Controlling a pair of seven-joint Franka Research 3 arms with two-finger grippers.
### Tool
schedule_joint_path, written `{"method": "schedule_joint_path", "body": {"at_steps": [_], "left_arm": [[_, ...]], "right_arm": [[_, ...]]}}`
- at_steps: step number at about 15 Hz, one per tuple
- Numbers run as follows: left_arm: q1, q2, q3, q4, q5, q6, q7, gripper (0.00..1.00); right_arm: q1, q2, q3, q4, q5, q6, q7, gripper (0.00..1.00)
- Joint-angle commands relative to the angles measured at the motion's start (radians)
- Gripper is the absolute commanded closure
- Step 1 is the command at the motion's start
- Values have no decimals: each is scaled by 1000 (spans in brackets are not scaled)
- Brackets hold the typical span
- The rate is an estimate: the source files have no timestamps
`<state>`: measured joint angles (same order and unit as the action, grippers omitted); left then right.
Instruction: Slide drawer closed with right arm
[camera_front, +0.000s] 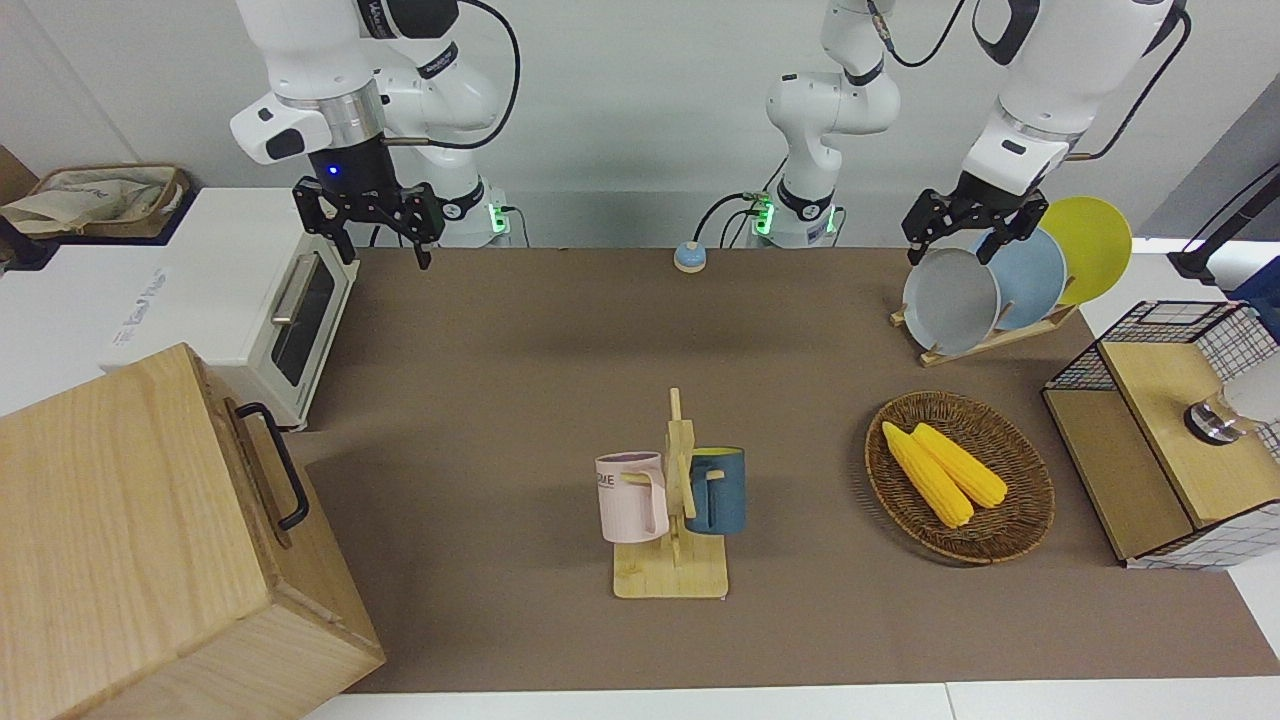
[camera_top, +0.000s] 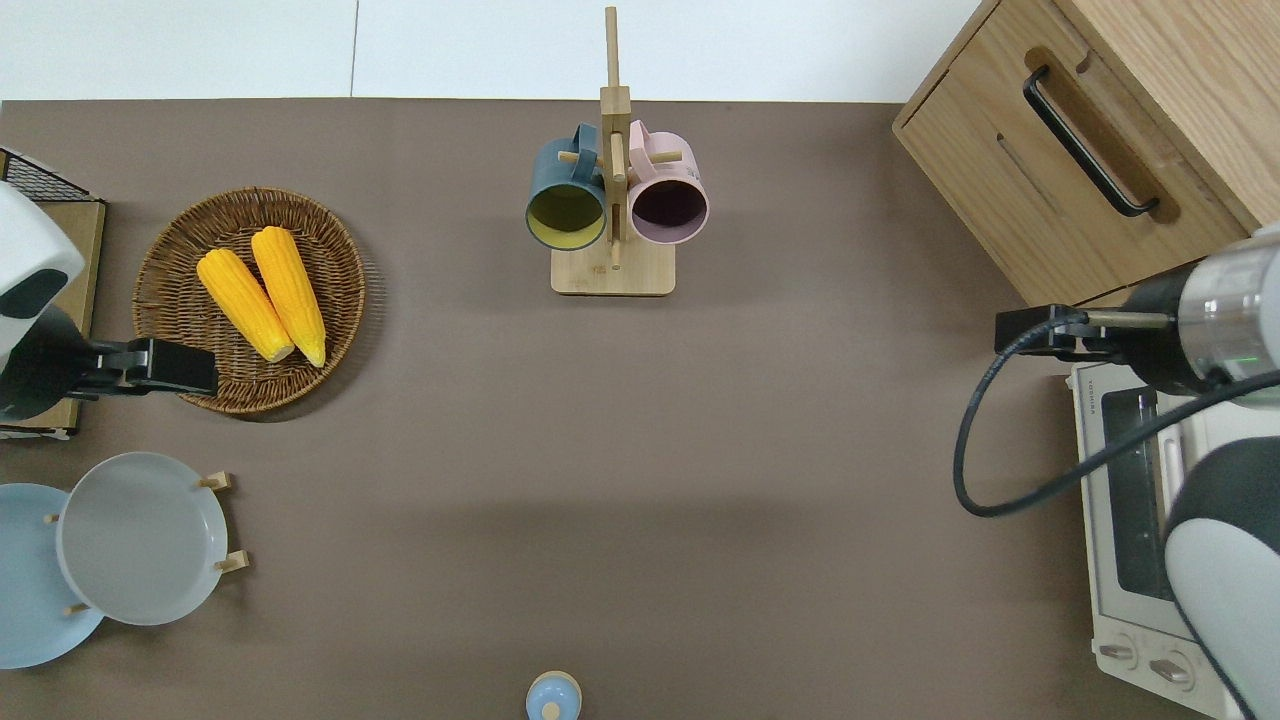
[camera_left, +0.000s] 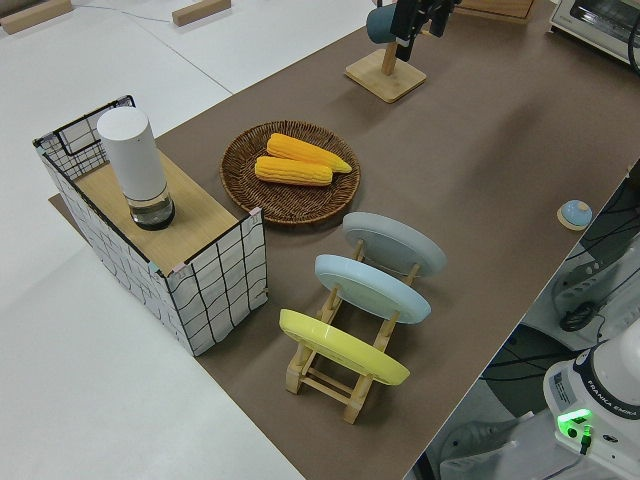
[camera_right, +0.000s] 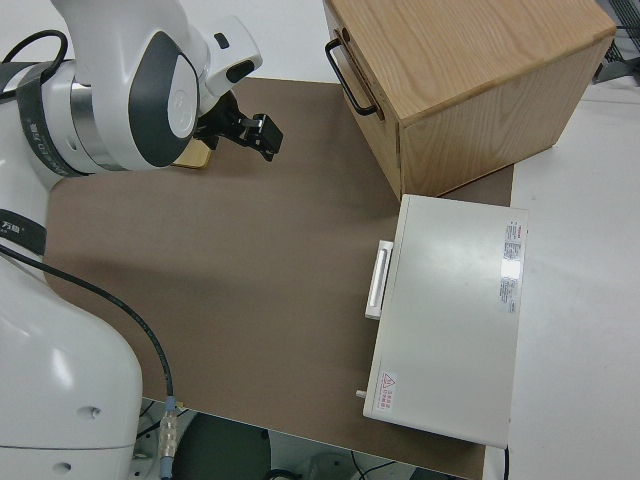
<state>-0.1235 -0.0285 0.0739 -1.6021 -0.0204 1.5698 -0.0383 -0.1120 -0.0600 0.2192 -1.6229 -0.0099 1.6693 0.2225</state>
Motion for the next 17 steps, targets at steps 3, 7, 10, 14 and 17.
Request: {"method": "schedule_joint_path", "body": {"at_steps": [3,7,10,14,17], "left_arm": [[-2,-8,3,2,13,-14,1,5],[-2,-8,3,2,13,-14,1,2],[-2,-8,3,2,13,-14,1,2],[-2,-8,3,2,13,-14,1,2],[-2,-8,3,2,13,-13,1,2]], "right_arm": [[-41,-73,9,-40,37,-77,-88,19],[-29,-81,9,-46,39,-126,-88,21],[-25,-81,8,-45,39,-135,-92,19],[-21,-81,5,-43,39,-155,-94,19],[-18,-81,3,-41,39,-157,-94,19]]}}
